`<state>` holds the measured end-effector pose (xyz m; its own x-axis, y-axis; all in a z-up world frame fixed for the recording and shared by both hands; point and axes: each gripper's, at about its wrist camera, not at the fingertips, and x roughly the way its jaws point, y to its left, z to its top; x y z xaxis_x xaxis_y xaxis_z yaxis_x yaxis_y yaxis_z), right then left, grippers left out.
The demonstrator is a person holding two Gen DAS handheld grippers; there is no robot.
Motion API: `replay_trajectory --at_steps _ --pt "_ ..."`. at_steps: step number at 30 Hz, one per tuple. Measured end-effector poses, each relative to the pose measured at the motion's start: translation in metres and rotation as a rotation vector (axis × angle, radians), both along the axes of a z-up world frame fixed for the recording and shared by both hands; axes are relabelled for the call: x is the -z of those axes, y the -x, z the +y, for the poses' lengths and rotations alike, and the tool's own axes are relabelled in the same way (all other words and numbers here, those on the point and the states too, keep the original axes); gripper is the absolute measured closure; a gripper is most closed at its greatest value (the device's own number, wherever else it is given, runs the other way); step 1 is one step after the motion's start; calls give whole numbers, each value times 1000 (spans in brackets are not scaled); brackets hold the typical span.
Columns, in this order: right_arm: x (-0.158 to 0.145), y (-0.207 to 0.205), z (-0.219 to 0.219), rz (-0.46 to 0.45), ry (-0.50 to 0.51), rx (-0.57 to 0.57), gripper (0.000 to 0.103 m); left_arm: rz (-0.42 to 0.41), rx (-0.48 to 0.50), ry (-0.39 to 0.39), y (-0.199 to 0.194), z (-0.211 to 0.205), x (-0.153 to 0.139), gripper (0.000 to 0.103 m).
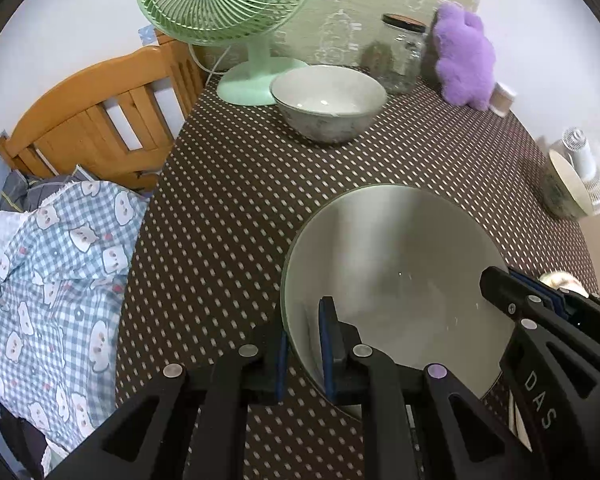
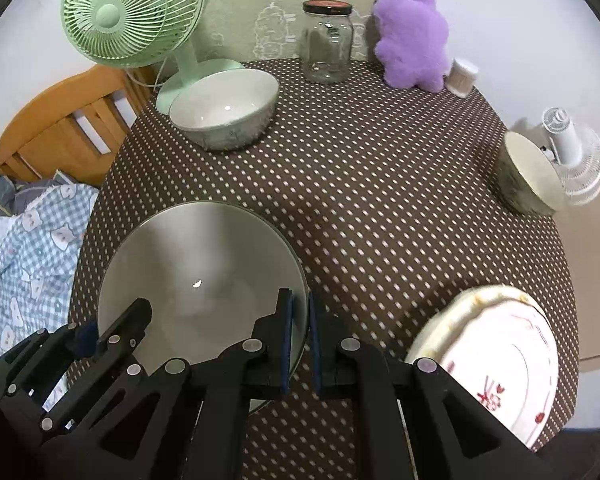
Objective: Organize plates and bowls
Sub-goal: 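Lift the held bowl with both grippers and carry it beside the plate stack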
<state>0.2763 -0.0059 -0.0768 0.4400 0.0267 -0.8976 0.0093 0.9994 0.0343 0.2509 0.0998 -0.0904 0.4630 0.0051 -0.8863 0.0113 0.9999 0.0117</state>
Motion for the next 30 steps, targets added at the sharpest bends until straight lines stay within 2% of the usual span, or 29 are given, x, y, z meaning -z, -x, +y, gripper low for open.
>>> replay_trajectory --at_steps 10,24,30 --pt "17 49 -26 29 -15 20 92 57 2 28 42 -17 17 92" --pt "19 77 -43 38 12 66 92 54 49 71 66 -35 18 91" --pt "21 81 -46 51 -6 78 92 80 65 32 67 -43 23 91"
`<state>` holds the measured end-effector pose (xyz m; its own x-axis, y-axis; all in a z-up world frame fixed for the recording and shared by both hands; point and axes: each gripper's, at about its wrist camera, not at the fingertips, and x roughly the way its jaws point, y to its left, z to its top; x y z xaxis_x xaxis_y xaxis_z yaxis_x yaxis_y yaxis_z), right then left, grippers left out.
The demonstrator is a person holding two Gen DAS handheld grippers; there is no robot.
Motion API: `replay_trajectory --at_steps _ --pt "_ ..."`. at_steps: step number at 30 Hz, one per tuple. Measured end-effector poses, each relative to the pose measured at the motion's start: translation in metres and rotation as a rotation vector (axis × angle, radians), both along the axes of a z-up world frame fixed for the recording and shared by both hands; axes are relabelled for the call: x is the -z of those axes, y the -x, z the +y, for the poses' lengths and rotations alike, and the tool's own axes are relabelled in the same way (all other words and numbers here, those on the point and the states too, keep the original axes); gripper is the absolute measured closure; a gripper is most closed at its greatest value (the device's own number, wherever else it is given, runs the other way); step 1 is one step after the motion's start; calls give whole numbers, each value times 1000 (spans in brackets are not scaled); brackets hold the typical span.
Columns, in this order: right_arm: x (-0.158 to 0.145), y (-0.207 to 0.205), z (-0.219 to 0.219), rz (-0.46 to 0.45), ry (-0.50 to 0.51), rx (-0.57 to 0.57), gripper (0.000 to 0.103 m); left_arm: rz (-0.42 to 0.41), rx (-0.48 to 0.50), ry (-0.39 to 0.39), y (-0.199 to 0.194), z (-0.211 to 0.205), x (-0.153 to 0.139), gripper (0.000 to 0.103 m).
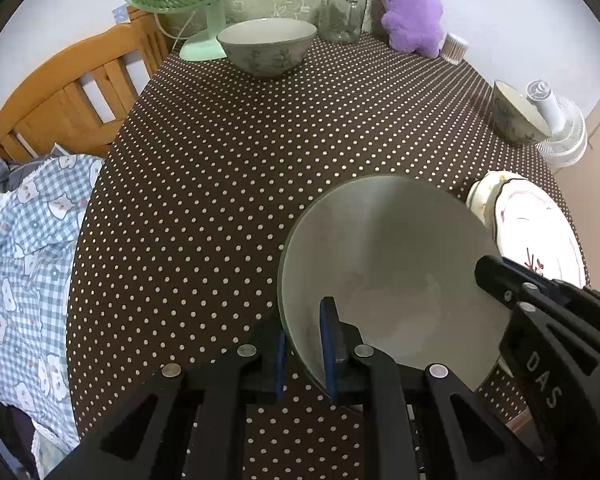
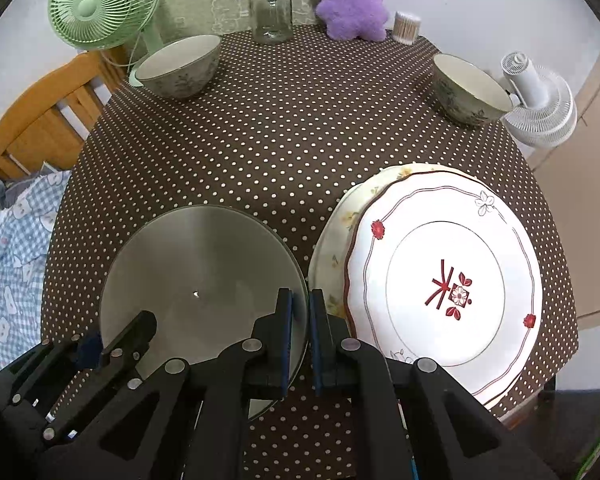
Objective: Organize plates and bowls
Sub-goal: 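Lift the held bowl with both grippers and carry it beside the plate stack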
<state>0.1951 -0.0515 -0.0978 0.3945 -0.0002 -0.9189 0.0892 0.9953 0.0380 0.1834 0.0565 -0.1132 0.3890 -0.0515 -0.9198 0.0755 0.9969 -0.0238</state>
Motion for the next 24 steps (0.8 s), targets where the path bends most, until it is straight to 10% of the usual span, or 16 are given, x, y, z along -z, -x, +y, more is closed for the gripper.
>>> replay_trajectory --at_steps 8,20,24 --pt "3 1 -2 29 -14 8 91 1 21 -18 1 -4 0 89" --pt "-4 2 2 52 8 -40 90 -23 -13 -35 2 5 -12 60" --pt "-20 6 1 -3 0 -76 50 -41 -15 -25 5 5 -22 46"
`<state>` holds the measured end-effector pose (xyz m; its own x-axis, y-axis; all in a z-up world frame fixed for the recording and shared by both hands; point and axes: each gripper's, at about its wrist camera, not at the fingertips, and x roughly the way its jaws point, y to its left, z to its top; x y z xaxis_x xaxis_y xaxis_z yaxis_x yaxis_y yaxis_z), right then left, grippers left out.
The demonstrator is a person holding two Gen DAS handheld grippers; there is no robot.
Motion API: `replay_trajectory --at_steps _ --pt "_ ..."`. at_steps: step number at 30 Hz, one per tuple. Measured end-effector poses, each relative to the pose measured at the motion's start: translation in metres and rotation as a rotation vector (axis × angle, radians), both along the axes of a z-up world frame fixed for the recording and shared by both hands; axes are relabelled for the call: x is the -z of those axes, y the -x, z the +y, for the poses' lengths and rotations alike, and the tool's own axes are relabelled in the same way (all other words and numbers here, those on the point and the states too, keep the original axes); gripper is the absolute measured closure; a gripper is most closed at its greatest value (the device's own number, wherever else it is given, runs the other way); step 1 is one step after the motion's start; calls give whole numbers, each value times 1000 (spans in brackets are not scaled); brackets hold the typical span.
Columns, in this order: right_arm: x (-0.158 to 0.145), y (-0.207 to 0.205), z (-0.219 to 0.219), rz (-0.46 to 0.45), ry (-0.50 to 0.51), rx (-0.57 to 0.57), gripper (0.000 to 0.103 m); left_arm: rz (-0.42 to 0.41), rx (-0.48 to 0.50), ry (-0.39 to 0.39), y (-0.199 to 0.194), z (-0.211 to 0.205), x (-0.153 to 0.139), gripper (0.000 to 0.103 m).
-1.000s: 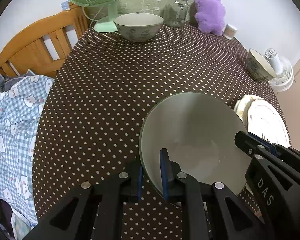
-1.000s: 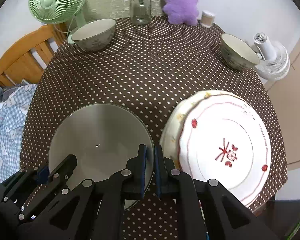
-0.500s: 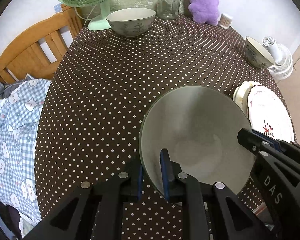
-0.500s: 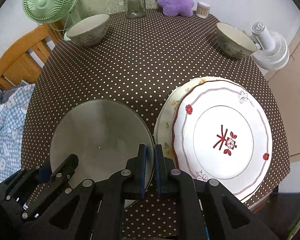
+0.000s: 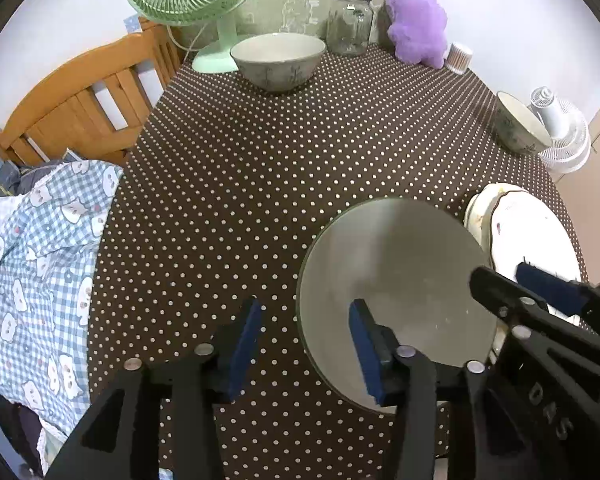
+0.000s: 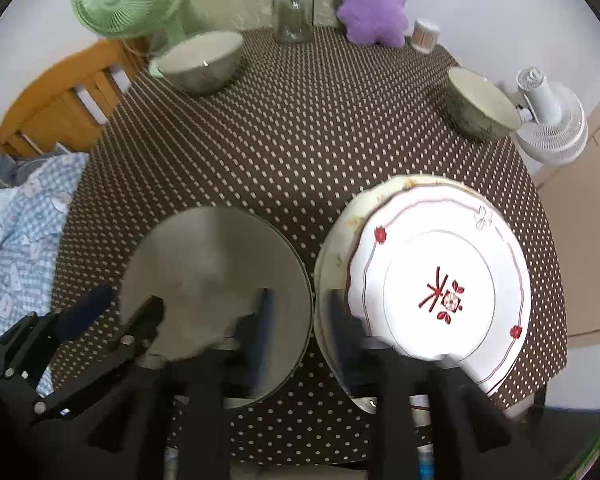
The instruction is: Organize plates and bowls
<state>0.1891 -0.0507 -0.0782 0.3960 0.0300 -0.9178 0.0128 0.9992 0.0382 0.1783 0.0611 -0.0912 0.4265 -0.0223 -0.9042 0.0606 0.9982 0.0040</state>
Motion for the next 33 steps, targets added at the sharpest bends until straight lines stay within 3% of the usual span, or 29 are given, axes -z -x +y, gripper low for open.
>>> replay_trajectory --at_steps 1,6,11,17,33 --pt "-5 1 -1 -25 -6 -3 41 -7 1 -1 1 0 -2 43" --pt "-22 3 -7 -67 -18 -21 40 -38 2 -15 5 -5 -18 31" --pt "-39 4 -23 -95 -55 -29 25 -88 5 -11 3 -20 -40 17" --pt "-62 1 -49 -145 -56 -36 18 -133 -1 -16 -4 -44 -62 16" --pt "-110 -28 -143 -227 -61 -16 18 -188 -11 2 -27 -130 -100 16"
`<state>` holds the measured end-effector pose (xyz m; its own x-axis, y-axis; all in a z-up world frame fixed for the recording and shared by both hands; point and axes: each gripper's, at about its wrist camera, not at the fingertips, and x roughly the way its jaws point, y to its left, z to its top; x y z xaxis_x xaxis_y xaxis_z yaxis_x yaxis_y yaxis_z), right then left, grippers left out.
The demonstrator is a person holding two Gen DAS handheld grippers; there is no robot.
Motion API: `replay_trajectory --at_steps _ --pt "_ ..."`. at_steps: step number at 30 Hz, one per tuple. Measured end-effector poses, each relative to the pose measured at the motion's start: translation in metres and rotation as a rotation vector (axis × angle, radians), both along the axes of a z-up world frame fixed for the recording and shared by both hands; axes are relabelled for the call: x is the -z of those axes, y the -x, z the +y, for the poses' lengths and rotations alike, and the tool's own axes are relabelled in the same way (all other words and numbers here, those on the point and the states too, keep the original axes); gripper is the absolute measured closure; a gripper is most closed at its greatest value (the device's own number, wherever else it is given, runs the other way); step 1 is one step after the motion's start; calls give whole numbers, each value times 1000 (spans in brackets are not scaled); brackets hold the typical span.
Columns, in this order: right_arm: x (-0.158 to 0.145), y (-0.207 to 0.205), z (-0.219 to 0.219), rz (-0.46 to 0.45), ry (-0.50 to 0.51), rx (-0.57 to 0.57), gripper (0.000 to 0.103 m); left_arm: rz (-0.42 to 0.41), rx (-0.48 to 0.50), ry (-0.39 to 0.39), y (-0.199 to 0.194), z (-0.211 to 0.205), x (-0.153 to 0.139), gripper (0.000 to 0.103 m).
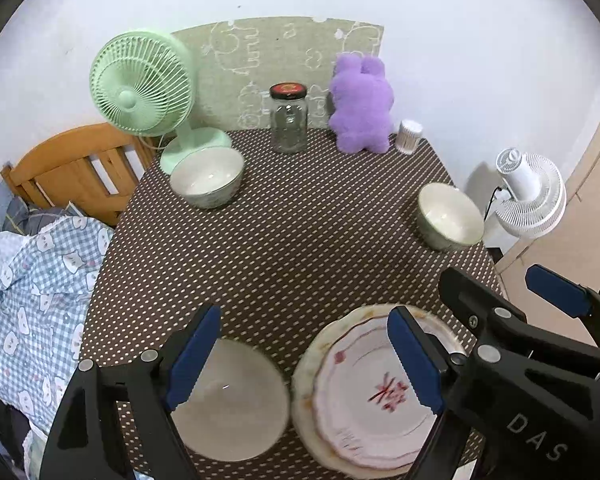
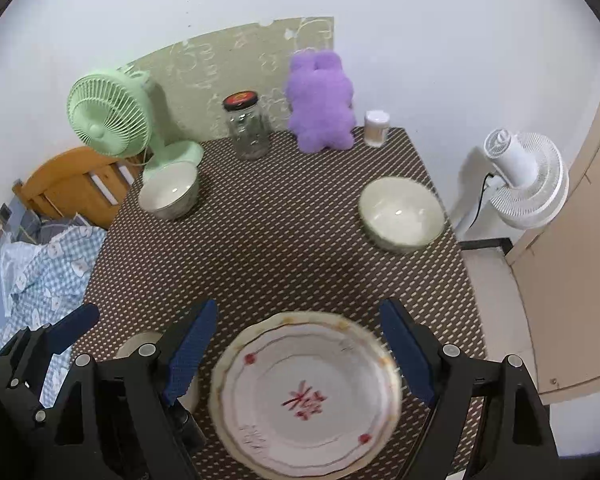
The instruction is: Organize plates and bowls
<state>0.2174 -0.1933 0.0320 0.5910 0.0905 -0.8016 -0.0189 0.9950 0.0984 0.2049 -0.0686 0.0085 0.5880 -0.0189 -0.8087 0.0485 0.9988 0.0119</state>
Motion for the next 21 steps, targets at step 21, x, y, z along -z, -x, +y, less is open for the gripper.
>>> replay_trajectory --at_steps 21 --pt "13 -77 -118 -37 -18 -34 18 -39 -54 6 -63 -116 19 18"
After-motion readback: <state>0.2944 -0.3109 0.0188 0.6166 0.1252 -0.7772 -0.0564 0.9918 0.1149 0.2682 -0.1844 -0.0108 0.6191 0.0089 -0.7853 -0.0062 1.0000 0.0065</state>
